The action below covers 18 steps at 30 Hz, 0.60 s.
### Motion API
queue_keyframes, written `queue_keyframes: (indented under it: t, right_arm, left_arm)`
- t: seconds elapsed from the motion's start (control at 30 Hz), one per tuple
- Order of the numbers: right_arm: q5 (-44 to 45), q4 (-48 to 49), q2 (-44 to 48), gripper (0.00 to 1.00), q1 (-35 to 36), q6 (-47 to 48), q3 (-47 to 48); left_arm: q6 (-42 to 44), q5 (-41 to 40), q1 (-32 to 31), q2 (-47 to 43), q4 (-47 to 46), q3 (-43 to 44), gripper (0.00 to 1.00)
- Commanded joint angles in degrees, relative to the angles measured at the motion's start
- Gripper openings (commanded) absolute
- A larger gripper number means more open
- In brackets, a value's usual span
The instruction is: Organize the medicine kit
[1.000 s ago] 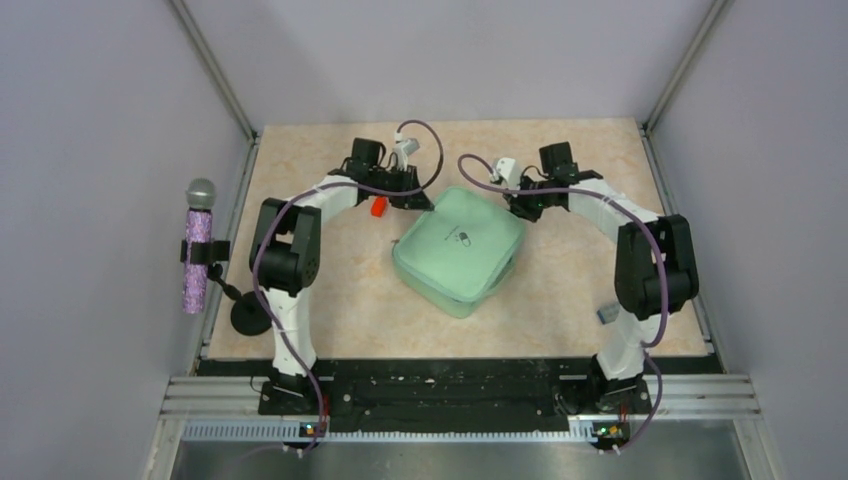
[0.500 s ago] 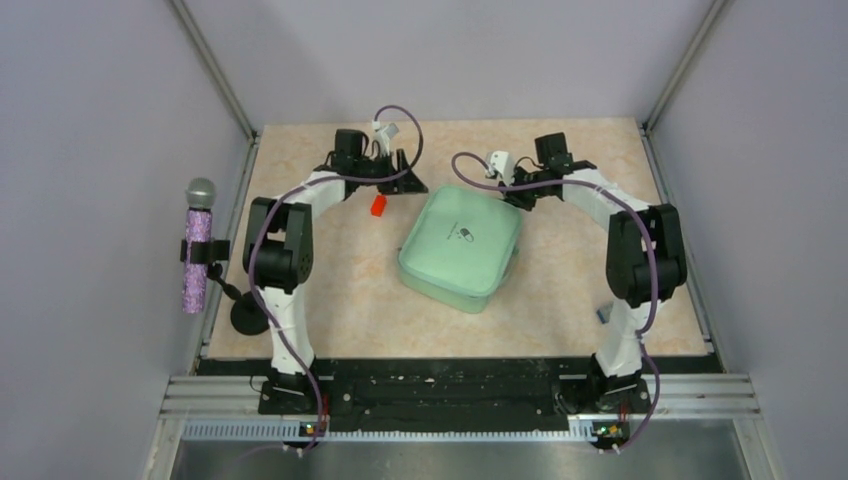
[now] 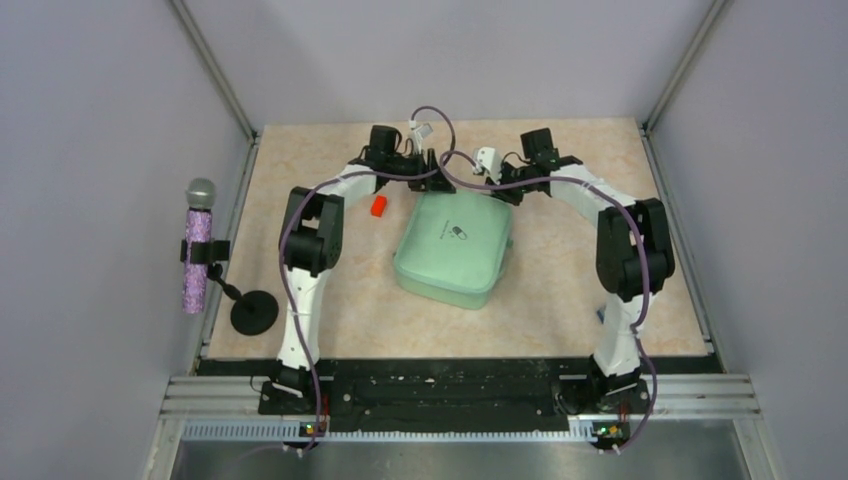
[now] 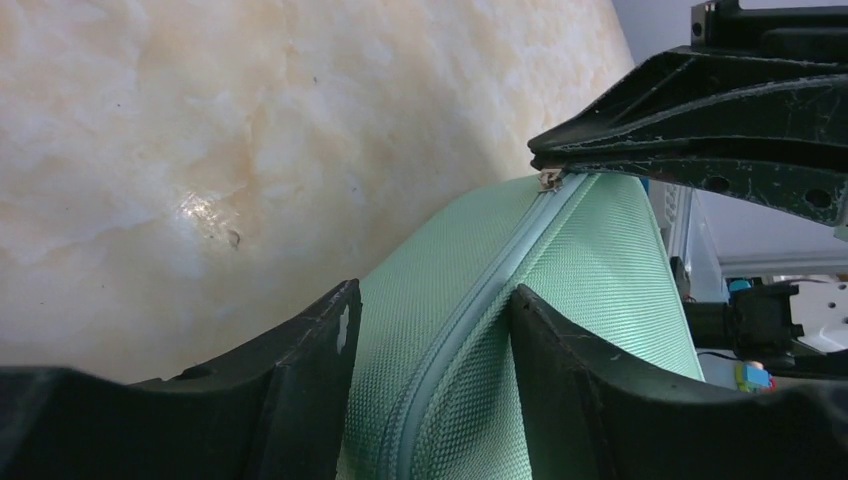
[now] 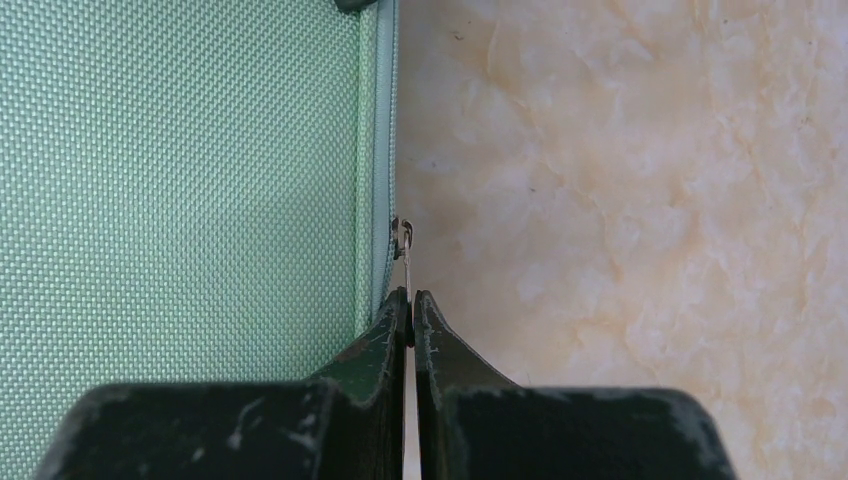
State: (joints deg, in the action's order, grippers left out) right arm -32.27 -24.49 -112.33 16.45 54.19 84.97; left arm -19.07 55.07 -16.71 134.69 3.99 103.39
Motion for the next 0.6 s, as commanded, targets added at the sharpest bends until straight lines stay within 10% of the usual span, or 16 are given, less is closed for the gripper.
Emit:
queue_keyframes:
  t: [0.0,0.2,0.43,0.57]
  right_arm:
    - [-2.93,2.96,-0.64,0.0,2.05,-1.3,2.96]
    - [-0.48,3.7,-1.55,0.0,1.96,-0.52,2.92]
    - [0.16,1.13,-1.31,0.0,-1.95,5.38,3.27]
    - [0.52,-1.79,-0.36,0.0,-4.61,10.66,2.5]
  left_arm:
    - [2.81,6.67,0.12,0.21,2.69,0.18,0.57]
    - [13.35,8.06,-0.32,-1.18,12.6,-1.82,0.43]
    - [24.71,8.63,0.63,-2.54,21.86,-2.78,0.01]
    - [23.8,8.78,1.93,-3.94,20.81,-3.89,0.0]
